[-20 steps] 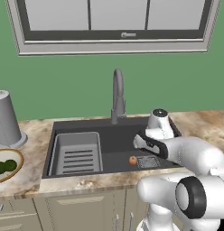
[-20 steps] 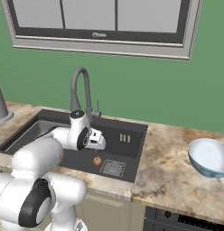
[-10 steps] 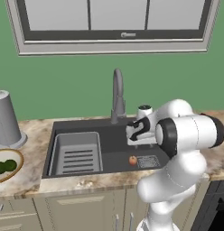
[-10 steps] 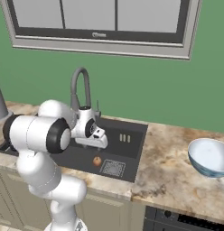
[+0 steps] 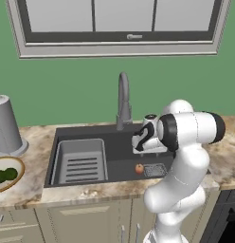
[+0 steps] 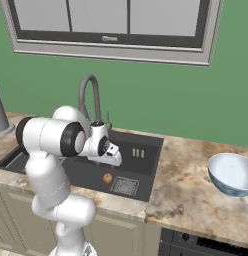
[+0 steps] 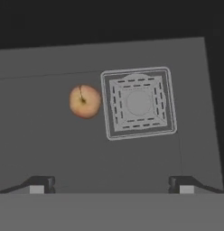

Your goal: Pick the limes from the cabinet and place them in one bowl. Pick the peach from the sink and place it in the other bowl.

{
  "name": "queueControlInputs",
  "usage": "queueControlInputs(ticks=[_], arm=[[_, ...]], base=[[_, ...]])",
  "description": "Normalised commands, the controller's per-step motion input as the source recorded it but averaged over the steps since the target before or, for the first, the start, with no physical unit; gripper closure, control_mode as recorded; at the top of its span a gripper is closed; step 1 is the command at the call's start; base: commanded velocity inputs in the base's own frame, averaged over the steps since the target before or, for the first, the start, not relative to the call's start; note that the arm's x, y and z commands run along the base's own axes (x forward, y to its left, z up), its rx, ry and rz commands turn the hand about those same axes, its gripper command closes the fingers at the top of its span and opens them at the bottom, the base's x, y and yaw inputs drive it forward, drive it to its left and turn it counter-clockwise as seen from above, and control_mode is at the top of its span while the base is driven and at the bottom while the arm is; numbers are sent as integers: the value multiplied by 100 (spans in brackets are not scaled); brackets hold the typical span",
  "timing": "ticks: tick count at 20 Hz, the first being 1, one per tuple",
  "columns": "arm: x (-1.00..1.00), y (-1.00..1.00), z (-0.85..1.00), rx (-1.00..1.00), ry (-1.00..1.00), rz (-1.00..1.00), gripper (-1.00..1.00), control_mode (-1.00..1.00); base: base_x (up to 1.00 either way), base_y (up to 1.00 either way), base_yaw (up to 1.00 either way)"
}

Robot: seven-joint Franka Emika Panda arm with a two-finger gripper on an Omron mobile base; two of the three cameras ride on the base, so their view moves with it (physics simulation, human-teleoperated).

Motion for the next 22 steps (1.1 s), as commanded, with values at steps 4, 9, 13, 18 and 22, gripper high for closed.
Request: queueControlInputs(ticks=[4, 9, 13, 18, 22], arm=[[39, 0, -50, 1, -12, 3, -100, -100], [45, 0, -29, 7, -3, 6, -100, -100], [50, 0, -34, 3, -1, 12, -100, -100], [42, -1, -28, 0, -7, 13, -100, -100], [19, 11, -20, 0, -2, 1, -100, -100]], base=[[0, 0, 0], [0, 0, 0], [0, 0, 0], [0, 0, 0], [0, 0, 0]])
